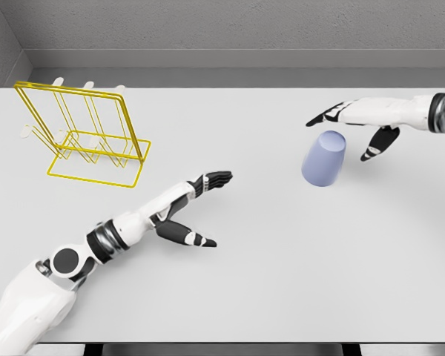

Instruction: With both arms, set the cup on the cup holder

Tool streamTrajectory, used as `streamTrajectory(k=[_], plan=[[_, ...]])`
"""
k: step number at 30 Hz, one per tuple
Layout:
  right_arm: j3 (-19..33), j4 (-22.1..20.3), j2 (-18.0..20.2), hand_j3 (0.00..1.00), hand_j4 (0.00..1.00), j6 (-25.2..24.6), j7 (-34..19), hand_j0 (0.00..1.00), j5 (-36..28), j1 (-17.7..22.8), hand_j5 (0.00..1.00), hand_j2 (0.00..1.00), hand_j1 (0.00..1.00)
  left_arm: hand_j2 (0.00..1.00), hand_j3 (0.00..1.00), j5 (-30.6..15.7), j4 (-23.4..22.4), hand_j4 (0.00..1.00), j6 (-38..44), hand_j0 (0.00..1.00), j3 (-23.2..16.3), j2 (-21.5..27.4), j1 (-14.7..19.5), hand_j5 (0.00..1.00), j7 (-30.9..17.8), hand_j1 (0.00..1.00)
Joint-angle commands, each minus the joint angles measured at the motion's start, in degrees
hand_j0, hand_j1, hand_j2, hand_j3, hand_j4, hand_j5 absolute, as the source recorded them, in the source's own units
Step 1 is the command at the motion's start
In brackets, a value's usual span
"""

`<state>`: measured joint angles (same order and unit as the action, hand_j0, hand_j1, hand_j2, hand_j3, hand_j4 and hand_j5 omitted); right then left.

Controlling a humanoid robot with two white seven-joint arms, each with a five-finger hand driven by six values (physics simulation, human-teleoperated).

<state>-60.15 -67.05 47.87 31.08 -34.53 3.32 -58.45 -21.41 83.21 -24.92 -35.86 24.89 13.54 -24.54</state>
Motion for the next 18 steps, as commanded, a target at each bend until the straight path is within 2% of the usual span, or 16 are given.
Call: streamTrajectory(k=[1, 6, 8, 9, 17, 18], plan=[[-0.5, 0.0, -0.9, 1.00, 1.00, -0.2, -0.5, 1.00, 1.5, -0.1, 1.00, 1.00, 1.00, 1.00, 1.00, 0.0, 3.1, 1.00, 0.0, 1.00, 0.1, 0.5, 0.0, 1.00, -0.1, 1.00], [-2.1, -0.5, -1.0, 1.00, 1.00, 0.3, -0.5, 1.00, 1.7, -0.5, 1.00, 1.00, 1.00, 1.00, 1.00, 0.2, 3.0, 1.00, 0.3, 1.00, 0.3, 0.5, 0.2, 1.00, -1.2, 1.00], [-2.5, -0.5, -1.8, 1.00, 1.00, 0.3, -0.5, 1.00, 1.7, -0.6, 1.00, 1.00, 1.00, 1.00, 1.00, 3.7, 3.0, 1.00, 1.0, 1.00, 4.5, -2.1, -1.0, 1.00, -4.4, 1.00], [-2.5, -0.5, -1.8, 1.00, 1.00, 0.3, -0.5, 1.00, 1.7, -0.6, 1.00, 1.00, 1.00, 1.00, 1.00, 3.8, 2.9, 1.00, 1.5, 1.00, 5.2, -2.8, -1.2, 1.00, -5.1, 1.00], [-3.3, -0.3, -2.6, 1.00, 1.00, 0.2, -0.5, 1.00, 1.8, -0.6, 1.00, 1.00, 1.00, 1.00, 1.00, 3.8, 1.5, 1.00, 1.8, 1.00, 5.4, -3.7, -1.2, 1.00, -5.5, 1.00], [-3.3, -0.2, -2.6, 1.00, 1.00, 0.2, -0.5, 1.00, 1.8, -0.6, 1.00, 1.00, 1.00, 1.00, 1.00, 3.8, 1.4, 1.00, 1.8, 1.00, 6.4, -3.8, -1.3, 1.00, -5.5, 1.00]])
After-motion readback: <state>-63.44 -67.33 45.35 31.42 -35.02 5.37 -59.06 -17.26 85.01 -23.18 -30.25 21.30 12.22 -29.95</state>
